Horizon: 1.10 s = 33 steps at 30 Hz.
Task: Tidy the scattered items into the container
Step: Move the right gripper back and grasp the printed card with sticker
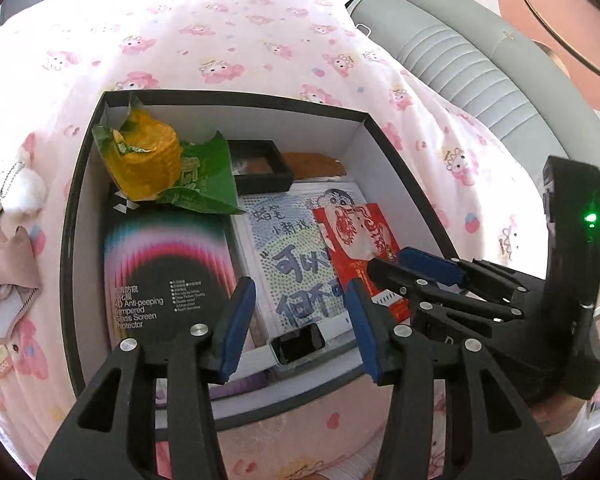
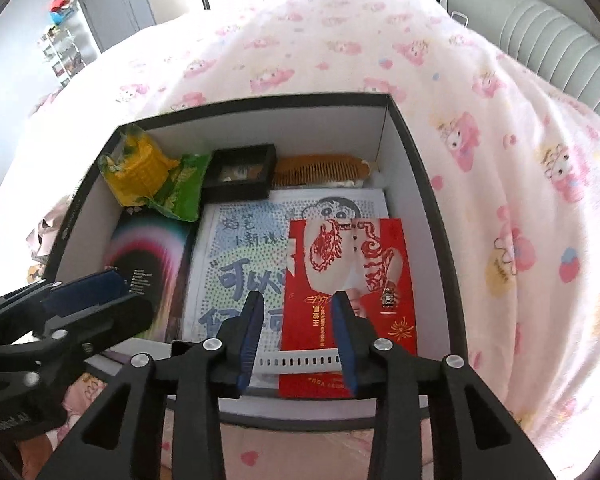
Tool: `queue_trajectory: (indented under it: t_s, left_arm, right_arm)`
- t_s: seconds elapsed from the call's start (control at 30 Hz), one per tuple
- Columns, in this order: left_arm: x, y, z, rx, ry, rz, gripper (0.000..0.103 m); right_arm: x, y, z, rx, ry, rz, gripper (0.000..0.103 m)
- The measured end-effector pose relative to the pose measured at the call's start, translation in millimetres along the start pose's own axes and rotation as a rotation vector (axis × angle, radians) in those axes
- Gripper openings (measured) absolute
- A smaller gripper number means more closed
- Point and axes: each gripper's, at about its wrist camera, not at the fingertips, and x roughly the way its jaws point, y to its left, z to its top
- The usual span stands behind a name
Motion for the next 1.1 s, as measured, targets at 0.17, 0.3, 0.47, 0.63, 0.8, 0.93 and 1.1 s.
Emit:
queue_trajectory:
  t_s: [0.17, 0.3, 0.47, 0.63, 0.8, 0.93, 1.1]
  left_arm:
    - [-9, -8, -14, 0.044, 0.004, 0.019, 0.046]
    - [-11, -8, -26, 0.047, 0.006, 0.002, 0.046]
    - [-40, -9, -39, 0.042, -0.036, 0.0, 0.046]
    - [-86, 7, -49, -0.014, -0.084, -0.017, 0.045]
    - [-143, 55, -65, -0.104, -0.143, 0.026, 0.046]
    - [-180, 116, -86, -0.223, -0.168, 0.095, 0.046]
    - [-191, 202, -112, -0.434, -0.152, 0.18, 0.045]
  right_arm:
    - [-3, 11, -13, 0.017, -0.027, 0.006, 0.031]
    - [-5, 16, -26, 0.016, -0.071, 0.004, 0.031]
    - [-23, 26, -38, -0.002, -0.13, 0.022, 0.031]
    - [-53, 57, -37, -0.068, -0.179, 0.096, 0.031]
    - [-66, 115, -32, -0.149, -0.172, 0.204, 0.031]
    - [-53, 185, -28, -0.207, -0.112, 0.314, 0.031]
    - [-5, 255, -30, -0.243, 0.056, 0.441, 0.031]
